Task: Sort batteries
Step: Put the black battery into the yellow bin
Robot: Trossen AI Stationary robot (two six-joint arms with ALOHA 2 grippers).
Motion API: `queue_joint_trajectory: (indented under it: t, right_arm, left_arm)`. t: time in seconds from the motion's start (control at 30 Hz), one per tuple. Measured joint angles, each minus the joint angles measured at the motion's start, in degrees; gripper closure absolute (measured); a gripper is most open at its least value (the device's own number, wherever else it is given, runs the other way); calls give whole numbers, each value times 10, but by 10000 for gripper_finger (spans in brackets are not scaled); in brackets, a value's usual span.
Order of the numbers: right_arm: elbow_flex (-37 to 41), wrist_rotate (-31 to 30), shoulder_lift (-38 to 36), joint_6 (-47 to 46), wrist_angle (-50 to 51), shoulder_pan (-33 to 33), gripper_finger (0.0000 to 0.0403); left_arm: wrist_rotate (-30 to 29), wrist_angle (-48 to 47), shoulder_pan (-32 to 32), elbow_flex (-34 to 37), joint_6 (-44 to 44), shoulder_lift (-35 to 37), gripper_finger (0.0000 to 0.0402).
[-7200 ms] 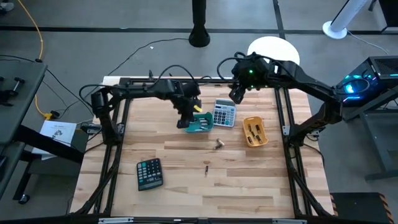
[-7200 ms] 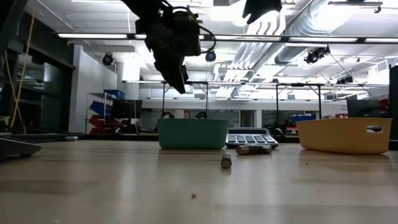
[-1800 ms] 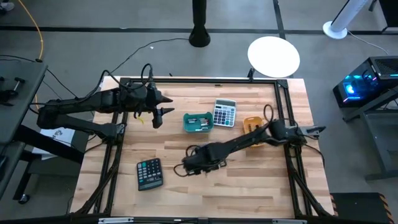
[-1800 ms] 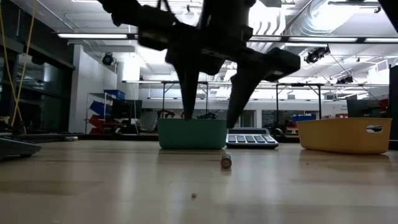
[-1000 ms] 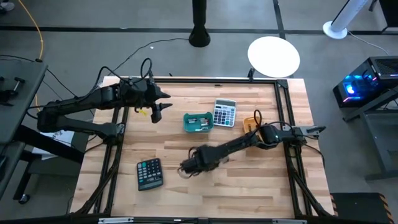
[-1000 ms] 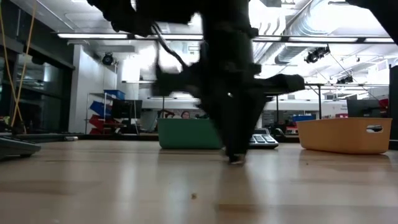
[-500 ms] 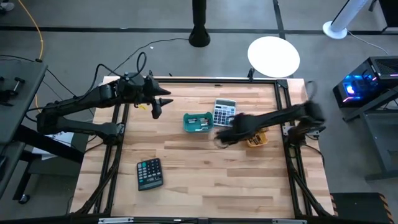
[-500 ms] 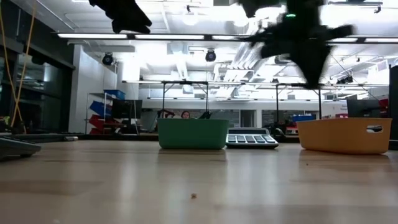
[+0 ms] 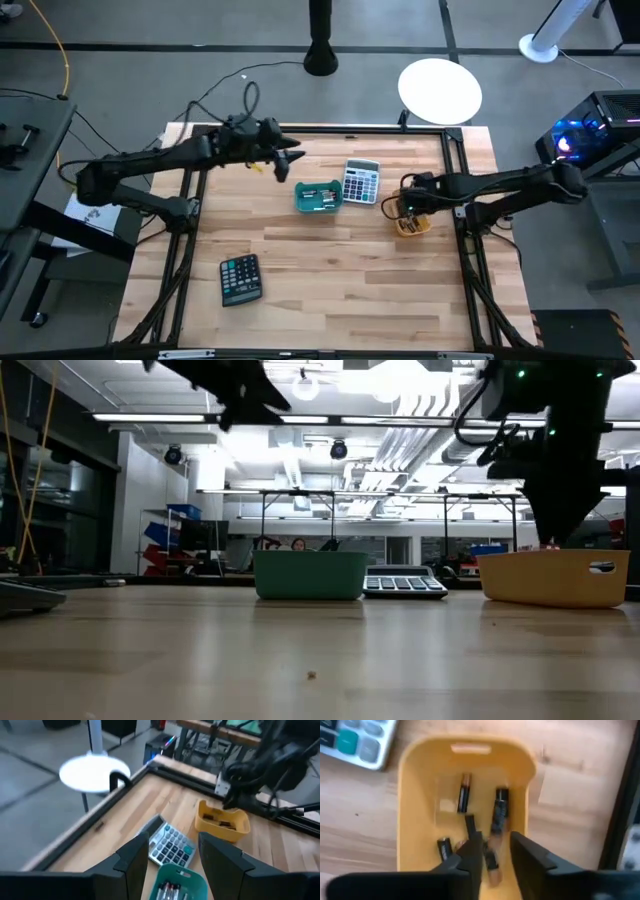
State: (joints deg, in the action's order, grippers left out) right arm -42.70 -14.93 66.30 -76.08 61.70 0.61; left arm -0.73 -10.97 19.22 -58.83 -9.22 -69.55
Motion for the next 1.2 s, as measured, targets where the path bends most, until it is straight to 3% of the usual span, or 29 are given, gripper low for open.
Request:
queue_joint_trajectory:
  t: [0.13, 0.23, 0.4, 0.5, 0.63, 0.8, 0.93, 1.2]
  right_arm:
    - [-7, -34, -26, 71, -10, 22, 257]
    - [-22, -22, -32, 127, -17, 48, 222]
    - [-54, -11, -31, 192, -95, 99, 203]
    - [-72, -3, -31, 210, -163, 137, 202]
    - [-94, 8, -23, 235, -258, 198, 202]
    - [-140, 69, 40, 244, -311, 293, 202]
    - [-209, 125, 157, 261, -315, 353, 203]
    - [-446, 170, 442, 340, -221, 410, 204]
  left_arm:
    - [-2, 9, 0, 0, -53, -49, 236]
    - [-3, 17, 4, 0, -72, -75, 236]
    - [-9, 36, 61, -55, -118, -154, 240]
    - [54, -39, 126, -147, -141, -250, 250]
    - [145, -145, 171, -287, -102, -384, 265]
    - [283, -194, 202, -399, -68, -477, 270]
    - [359, -195, 229, -411, -47, -463, 270]
    - [347, -237, 287, -412, 41, -327, 271]
